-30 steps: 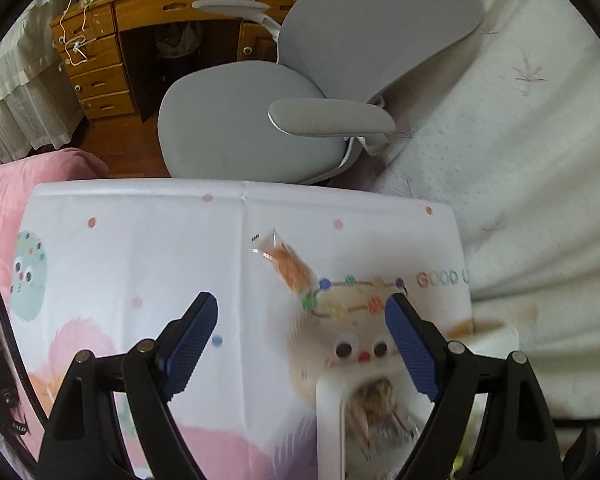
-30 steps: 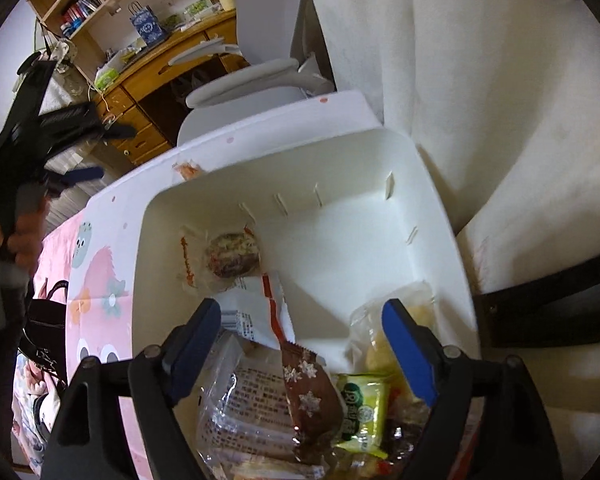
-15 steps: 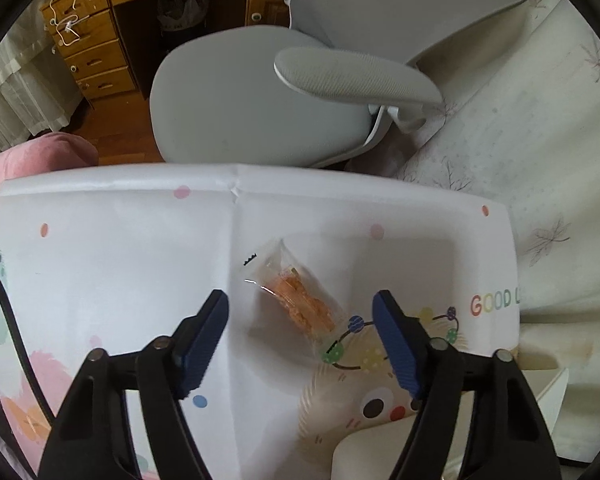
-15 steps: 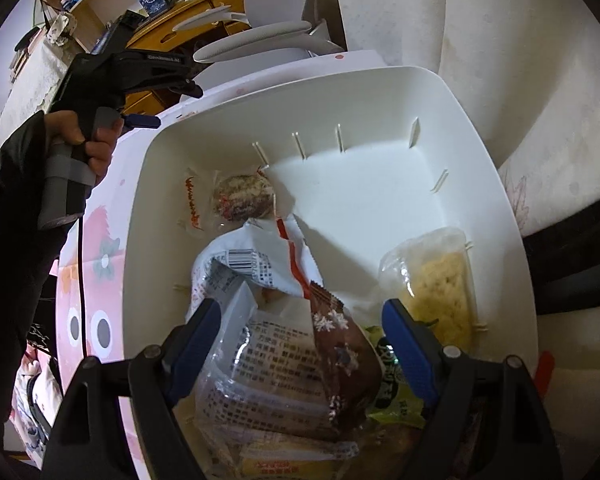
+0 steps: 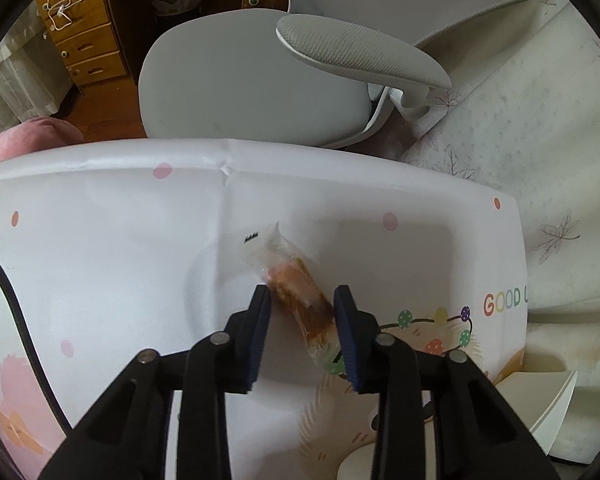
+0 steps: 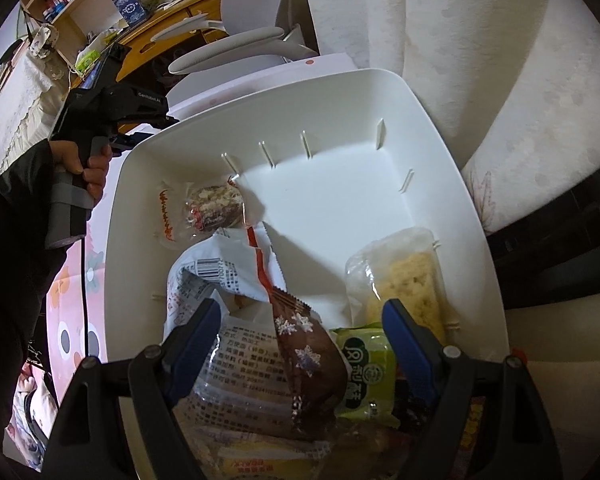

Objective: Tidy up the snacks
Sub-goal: 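Move the left tool to the small orange candy bag and grasp it, then carry the orange candy bag over the tray and open the left tool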

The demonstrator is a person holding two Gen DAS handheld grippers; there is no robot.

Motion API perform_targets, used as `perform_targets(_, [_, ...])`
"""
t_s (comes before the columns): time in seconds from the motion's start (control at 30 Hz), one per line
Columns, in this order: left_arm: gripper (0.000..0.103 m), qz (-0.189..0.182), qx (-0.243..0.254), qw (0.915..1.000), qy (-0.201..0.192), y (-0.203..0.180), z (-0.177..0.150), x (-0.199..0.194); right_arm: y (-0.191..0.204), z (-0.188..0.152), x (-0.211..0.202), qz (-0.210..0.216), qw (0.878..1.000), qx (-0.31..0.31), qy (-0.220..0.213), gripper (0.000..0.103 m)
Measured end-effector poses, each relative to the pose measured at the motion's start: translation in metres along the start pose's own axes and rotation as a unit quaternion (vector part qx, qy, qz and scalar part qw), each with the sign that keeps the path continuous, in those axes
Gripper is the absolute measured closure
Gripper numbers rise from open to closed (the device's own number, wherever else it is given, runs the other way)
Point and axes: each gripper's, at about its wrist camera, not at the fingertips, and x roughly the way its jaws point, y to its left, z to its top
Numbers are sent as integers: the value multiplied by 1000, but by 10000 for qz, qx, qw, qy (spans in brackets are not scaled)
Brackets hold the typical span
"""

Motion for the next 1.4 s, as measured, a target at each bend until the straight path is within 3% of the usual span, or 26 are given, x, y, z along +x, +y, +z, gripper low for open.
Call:
perform_targets(0.17, [84, -162, 27, 9999, -43, 3, -3, 0, 0, -1, -1, 9, 10000, 21, 0, 20])
perform_targets(0.5, [85, -287, 13, 9995, -108, 8, -9, -10, 1, -7, -7, 17, 10000, 69, -47, 20])
perform_targets(0.83, [85, -408, 29, 9986, -341, 4, -31, -74, 5, -10, -30, 142, 9998, -16, -161, 20])
perform_targets(1.13, [85, -419, 139, 9974, -566, -15, -94, -152, -3, -19, -60, 388, 9981, -225, -429, 20])
perform_targets(1.4, [84, -656, 289, 9956, -604, -45, -164, -194, -24, -42, -90, 467, 9960, -469, -598, 20])
